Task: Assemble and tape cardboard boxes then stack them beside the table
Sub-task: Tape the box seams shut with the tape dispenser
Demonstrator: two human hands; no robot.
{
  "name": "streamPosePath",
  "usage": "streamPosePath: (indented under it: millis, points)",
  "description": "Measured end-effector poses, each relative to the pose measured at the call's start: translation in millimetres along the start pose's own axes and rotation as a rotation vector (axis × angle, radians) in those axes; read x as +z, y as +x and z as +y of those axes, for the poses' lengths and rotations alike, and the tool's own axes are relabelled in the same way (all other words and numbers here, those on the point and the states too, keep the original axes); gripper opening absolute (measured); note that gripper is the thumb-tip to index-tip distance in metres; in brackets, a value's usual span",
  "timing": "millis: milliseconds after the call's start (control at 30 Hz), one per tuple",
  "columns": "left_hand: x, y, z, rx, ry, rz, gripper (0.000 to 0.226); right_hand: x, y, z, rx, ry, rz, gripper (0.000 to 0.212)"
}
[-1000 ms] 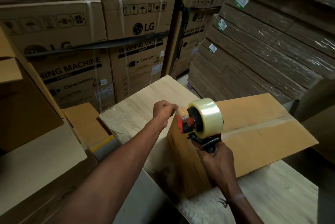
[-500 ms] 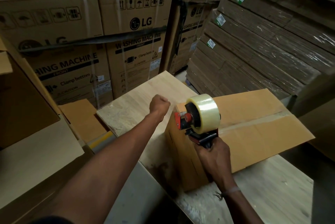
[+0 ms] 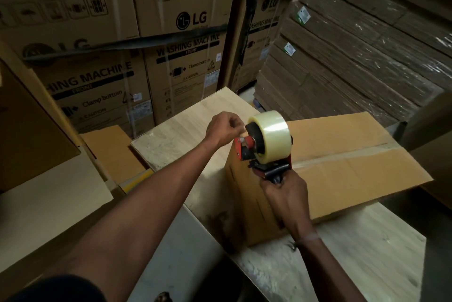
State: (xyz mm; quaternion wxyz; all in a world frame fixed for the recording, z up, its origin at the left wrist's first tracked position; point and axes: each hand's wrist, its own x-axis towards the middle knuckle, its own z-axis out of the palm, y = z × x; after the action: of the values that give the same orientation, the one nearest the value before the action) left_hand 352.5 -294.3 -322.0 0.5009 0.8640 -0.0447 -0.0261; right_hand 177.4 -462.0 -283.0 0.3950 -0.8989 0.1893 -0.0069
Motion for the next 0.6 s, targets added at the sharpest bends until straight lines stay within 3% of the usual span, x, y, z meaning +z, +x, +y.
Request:
streamPosePath:
  millis: [267, 600]
  points:
    - [-2.5, 4.6, -2.9, -0.008, -0.020, -0.020, 0.030, 3.3, 3.9, -7.1, 0.055, -0.100, -0.086, 0.017]
    - [5.3, 2.7, -6.6, -0.024, -0.067, 0.000, 0.022, -1.9, -7.5, -9.6, 0.033, -0.047, -0.072, 0.016]
